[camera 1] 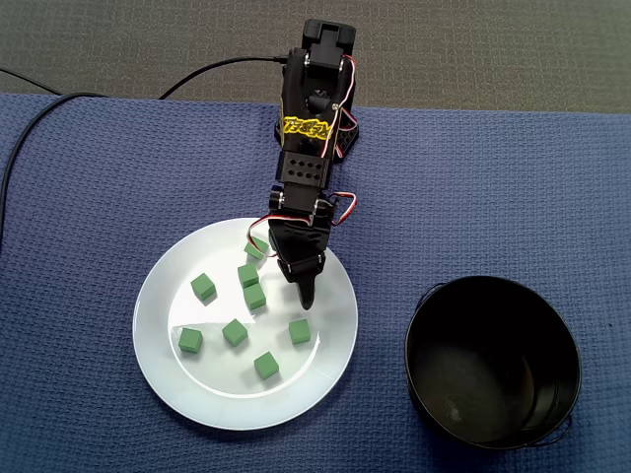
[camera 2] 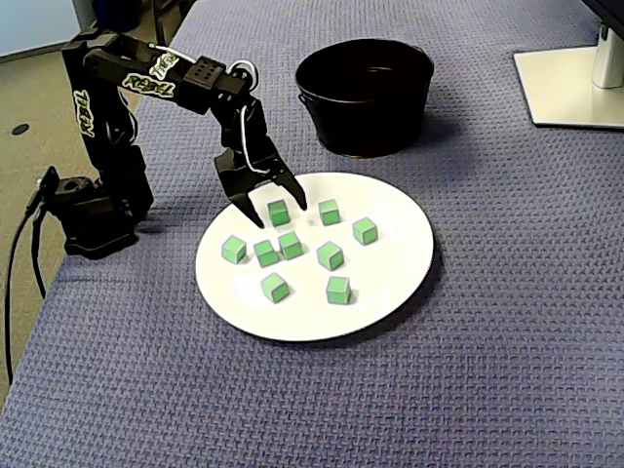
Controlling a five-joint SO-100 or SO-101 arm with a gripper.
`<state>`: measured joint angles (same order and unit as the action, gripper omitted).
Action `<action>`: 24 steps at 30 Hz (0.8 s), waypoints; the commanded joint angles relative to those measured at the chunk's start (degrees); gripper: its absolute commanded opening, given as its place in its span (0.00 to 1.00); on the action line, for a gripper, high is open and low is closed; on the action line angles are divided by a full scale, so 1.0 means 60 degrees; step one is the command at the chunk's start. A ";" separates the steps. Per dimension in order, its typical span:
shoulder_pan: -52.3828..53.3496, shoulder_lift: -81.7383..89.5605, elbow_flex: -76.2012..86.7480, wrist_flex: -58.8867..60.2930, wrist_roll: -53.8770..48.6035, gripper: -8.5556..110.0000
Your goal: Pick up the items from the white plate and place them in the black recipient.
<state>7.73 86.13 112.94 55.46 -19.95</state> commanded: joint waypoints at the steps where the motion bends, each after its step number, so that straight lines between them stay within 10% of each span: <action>1: -0.0117 0.0029 -0.0425 -0.0059 0.0249 0.26; 24: -0.0190 0.0806 0.0117 0.0278 0.0381 0.26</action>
<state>6.94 87.01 113.29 57.22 -18.02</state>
